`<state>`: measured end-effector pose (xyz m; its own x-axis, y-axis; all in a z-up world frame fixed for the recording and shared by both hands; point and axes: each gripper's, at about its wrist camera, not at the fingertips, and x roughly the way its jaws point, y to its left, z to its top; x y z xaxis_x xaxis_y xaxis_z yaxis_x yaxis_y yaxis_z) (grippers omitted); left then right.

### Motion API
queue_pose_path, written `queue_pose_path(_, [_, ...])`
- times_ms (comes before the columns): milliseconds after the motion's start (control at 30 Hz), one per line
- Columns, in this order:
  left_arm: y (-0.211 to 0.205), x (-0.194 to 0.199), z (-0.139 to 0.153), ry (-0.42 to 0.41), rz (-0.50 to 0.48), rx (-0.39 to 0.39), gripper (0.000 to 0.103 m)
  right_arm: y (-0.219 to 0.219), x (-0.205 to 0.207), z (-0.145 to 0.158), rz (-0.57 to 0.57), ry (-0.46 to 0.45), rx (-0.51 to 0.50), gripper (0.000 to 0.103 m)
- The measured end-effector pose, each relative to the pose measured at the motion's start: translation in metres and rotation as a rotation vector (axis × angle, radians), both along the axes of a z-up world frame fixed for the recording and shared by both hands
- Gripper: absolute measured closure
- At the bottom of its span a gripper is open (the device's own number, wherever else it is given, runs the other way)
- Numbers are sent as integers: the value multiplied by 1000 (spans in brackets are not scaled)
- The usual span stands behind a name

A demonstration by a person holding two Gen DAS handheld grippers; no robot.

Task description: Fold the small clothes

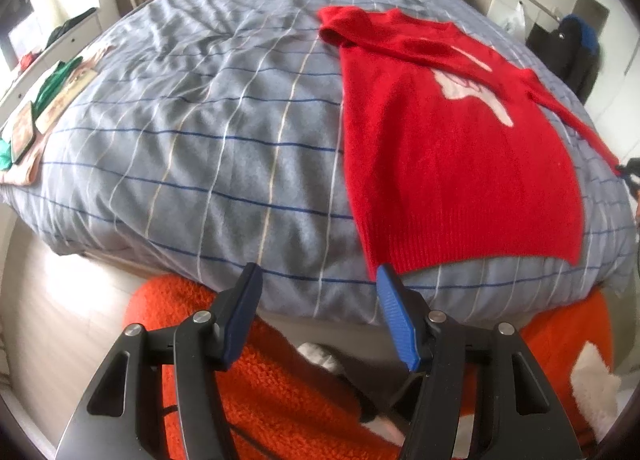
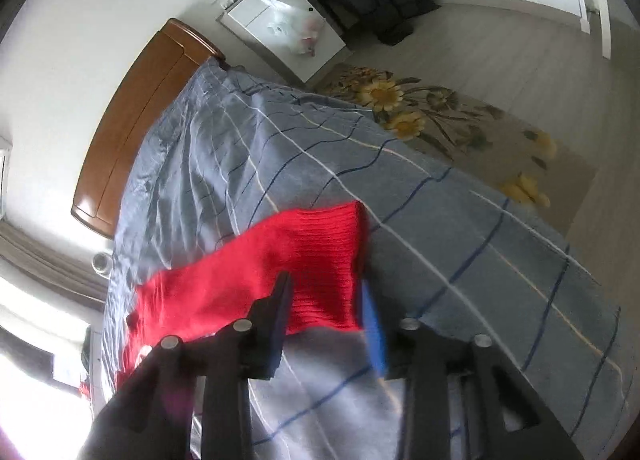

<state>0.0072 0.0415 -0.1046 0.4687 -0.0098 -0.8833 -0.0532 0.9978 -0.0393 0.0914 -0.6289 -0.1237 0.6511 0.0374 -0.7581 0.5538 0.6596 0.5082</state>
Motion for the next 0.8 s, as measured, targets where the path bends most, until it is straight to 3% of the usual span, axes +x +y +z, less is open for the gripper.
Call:
queue_pose_path(200, [1,-2,-3,2,7,21,41,-4,-5,0,-49,161,-181,100])
queue_pose_path(433, [3,-1,2,-17,-1,78,41,8,-4,-2,-6,188,-277,98])
queue_pose_path(500, [4,3,5,-24,-6,85,40,12,-9,5,15,189,-320,73])
queue_pose_path(533, [5,8,9,-31,-12,86,39,16,-12,11,18,182,-347,67])
queue_pose_path(667, [-11,48,38,-87,-86,90,37,44,-30,45,88,86,-509,64])
queue_pose_path(800, [-64,101,70,-181,-259,163,14,75,-50,55,159,-4,-471,55])
